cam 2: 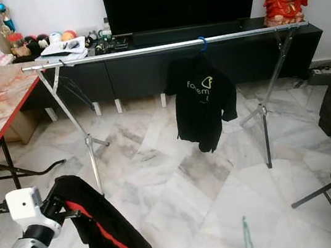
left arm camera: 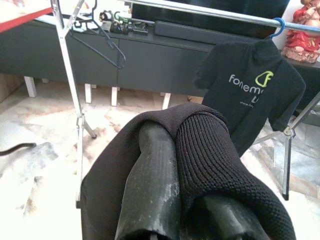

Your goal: Hang hanger

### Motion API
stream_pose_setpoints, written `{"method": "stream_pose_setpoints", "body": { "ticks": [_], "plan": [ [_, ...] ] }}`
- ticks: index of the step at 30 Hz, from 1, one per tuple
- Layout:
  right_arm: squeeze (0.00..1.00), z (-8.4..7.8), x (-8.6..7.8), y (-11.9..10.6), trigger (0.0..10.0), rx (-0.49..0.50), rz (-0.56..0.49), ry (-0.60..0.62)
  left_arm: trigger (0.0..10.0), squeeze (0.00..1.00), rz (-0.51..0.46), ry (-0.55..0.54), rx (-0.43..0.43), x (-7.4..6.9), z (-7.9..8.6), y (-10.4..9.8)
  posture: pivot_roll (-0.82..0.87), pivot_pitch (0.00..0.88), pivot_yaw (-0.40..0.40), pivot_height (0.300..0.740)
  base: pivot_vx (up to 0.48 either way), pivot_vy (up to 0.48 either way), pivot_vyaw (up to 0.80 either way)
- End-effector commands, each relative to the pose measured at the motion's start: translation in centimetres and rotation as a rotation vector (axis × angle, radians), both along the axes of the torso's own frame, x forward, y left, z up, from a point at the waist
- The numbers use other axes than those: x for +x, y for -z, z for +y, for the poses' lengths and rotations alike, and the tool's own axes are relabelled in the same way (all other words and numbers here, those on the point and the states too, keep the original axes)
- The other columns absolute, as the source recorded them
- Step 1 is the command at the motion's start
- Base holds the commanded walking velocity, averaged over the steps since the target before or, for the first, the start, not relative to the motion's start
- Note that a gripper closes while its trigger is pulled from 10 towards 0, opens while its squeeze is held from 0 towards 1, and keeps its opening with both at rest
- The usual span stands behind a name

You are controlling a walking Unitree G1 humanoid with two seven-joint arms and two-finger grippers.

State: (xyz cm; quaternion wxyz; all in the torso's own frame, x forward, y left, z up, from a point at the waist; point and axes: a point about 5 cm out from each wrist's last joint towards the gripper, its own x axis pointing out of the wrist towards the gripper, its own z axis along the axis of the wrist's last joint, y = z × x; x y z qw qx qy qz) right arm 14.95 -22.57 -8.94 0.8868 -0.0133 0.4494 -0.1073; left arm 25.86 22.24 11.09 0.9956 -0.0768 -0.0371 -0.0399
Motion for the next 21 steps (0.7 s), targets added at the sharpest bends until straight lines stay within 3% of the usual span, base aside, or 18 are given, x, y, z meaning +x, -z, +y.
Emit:
{"method": "stream_pose_setpoints", "body": {
  "ticks": [1, 5, 12, 15, 21],
  "plan": [
    [0.00, -0.2, -0.5, 0.1, 10.0, -0.038, 0.012, -0.018, 10.0, 0.00, -0.011, 0.001, 0.015, -0.1, 0.2, -0.4, 0.08, 0.000, 0.043, 0.740, 0.000, 0.000, 0.00],
    [0.00, -1.1, -0.7, 0.0, 10.0, -0.052, 0.002, 0.021, 10.0, 0.00, -0.021, -0.001, -0.014, 0.1, 0.0, -0.7, 0.08, 0.000, 0.049, 0.740, 0.000, 0.000, 0.00],
    [0.00, -0.6, -0.5, 0.0, 10.0, -0.007, -0.004, -0.008, 10.0, 0.00, -0.007, 0.012, -0.044, 0.0, -0.5, -0.7, 0.08, 0.000, 0.054, 0.740, 0.000, 0.000, 0.00],
    [0.00, -0.3, -0.3, 0.0, 10.0, 0.048, -0.022, 0.032, 10.0, 0.00, 0.003, -0.012, -0.048, 0.1, -0.4, -0.7, 0.09, 0.000, 0.059, 0.740, 0.000, 0.000, 0.00],
    [0.00, 0.0, 0.0, 0.0, 10.0, 0.045, -0.017, 0.001, 10.0, 0.00, 0.018, -0.030, -0.049, -0.1, -0.4, -0.6, 0.10, 0.000, 0.051, 0.740, 0.000, 0.000, 0.00]
  ]
}}
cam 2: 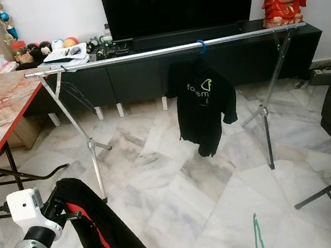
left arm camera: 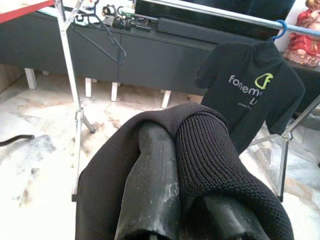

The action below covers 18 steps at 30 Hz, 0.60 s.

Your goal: Hang hanger

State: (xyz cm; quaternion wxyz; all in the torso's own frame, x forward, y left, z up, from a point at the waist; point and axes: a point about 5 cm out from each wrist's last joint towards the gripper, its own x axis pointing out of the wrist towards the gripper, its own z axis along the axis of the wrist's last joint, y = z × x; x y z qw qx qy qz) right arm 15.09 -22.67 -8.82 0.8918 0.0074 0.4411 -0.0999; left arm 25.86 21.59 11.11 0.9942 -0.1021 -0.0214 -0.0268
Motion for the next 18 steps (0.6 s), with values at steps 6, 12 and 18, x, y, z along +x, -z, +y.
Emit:
{"method": "stream_pose_setpoints", "body": {
  "ticks": [6, 12, 18],
  "plan": [
    [0.00, 0.3, 0.0, 0.1, 10.0, 0.001, 0.019, -0.034, 10.0, 0.00, -0.016, -0.014, 0.002, -0.3, -0.1, -0.7, 0.11, 0.000, 0.054, 0.740, 0.000, 0.000, 0.67],
    [0.00, 0.4, 0.2, 0.0, 10.0, 0.021, 0.002, -0.002, 10.0, 0.00, -0.023, -0.006, -0.002, -0.4, -0.8, -0.7, 0.11, 0.000, 0.059, 0.740, 0.000, 0.000, 0.80],
    [0.00, 0.7, 0.4, 0.1, 10.0, 0.044, -0.005, 0.024, 10.0, 0.00, -0.017, -0.009, 0.016, -0.2, -0.8, -0.7, 0.11, 0.000, 0.055, 0.740, 0.000, 0.000, 0.38]
  ]
}}
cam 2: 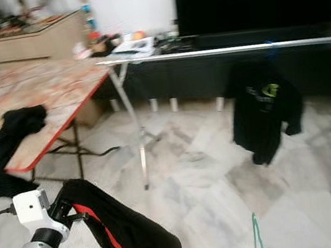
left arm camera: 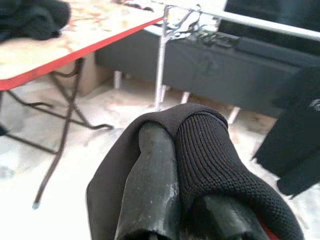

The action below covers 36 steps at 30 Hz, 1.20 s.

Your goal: Hang hanger

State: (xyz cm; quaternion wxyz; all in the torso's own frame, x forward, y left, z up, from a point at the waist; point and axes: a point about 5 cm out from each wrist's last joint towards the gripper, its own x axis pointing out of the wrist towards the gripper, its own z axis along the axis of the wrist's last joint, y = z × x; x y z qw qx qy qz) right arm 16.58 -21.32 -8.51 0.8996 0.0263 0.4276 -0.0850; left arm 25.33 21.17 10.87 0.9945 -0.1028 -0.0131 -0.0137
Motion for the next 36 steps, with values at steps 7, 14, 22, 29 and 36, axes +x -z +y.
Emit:
{"method": "stream_pose_setpoints", "body": {
  "ticks": [7, 14, 22, 29, 36],
  "plan": [
    [0.00, -0.8, -0.9, 0.3, 10.0, -0.007, 0.033, 0.038, 10.0, 0.00, -0.055, 0.009, 0.147, 0.6, 0.5, -1.2, 0.11, 0.000, 0.028, 0.740, 0.000, 0.000, 0.00],
    [0.00, -1.8, -0.5, -0.1, 10.0, -0.032, 0.027, 0.027, 10.0, 0.00, -0.051, -0.068, 0.217, 0.9, 3.1, -1.1, 0.10, 0.000, 0.007, 0.740, 0.000, 0.000, 0.00],
    [0.00, -2.1, -0.1, -0.3, 10.0, -0.035, 0.016, 0.027, 10.0, 0.00, -0.052, -0.010, 0.132, 1.1, 1.4, -0.5, 0.10, 0.000, -0.007, 0.740, 0.000, 0.000, 0.00],
    [0.00, -1.8, -0.1, -0.3, 10.0, -0.025, 0.012, 0.028, 10.0, 0.00, -0.052, 0.004, 0.110, 1.1, 0.7, -0.4, 0.10, 0.003, -0.003, 0.740, 0.000, 0.182, 0.00],
    [0.00, -1.6, -0.5, -0.1, 10.0, -0.021, 0.021, 0.024, 10.0, 0.00, -0.052, 0.014, 0.108, 1.1, 0.5, -0.5, 0.11, 0.002, -0.002, 0.740, 0.000, 0.334, 0.00]
  ]
}}
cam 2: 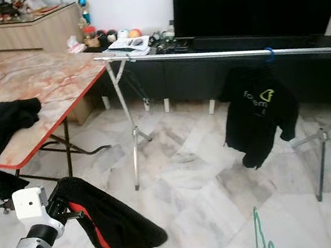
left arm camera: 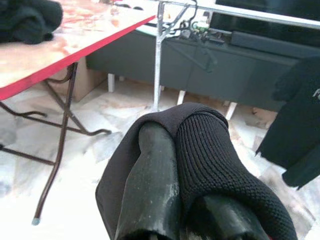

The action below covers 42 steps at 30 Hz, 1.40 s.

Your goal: Hang hanger

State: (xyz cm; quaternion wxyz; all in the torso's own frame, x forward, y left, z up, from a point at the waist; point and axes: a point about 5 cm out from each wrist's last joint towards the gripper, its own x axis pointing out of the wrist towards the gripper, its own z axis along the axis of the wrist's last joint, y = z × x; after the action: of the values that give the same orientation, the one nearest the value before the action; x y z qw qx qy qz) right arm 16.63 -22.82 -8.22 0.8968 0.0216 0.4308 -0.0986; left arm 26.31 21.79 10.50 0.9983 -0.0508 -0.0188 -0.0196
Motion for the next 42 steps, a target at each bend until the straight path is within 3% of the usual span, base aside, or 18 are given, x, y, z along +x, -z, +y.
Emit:
{"method": "stream_pose_setpoints", "body": {
  "ticks": [1, 42],
  "plan": [
    [0.00, -0.1, -0.6, 0.2, 10.0, 0.000, 0.013, 0.001, 10.0, 0.00, -0.036, 0.010, 0.003, 0.1, -0.2, -0.9, 0.11, 0.001, -0.001, 0.740, 0.000, 0.337, 0.00],
    [0.00, 1.4, -0.2, 0.4, 10.0, 0.023, 0.012, -0.052, 10.0, 0.00, -0.019, 0.028, -0.001, 0.0, -0.1, -1.0, 0.12, 0.000, 0.006, 0.740, 0.000, 0.338, 0.00]
  ]
}}
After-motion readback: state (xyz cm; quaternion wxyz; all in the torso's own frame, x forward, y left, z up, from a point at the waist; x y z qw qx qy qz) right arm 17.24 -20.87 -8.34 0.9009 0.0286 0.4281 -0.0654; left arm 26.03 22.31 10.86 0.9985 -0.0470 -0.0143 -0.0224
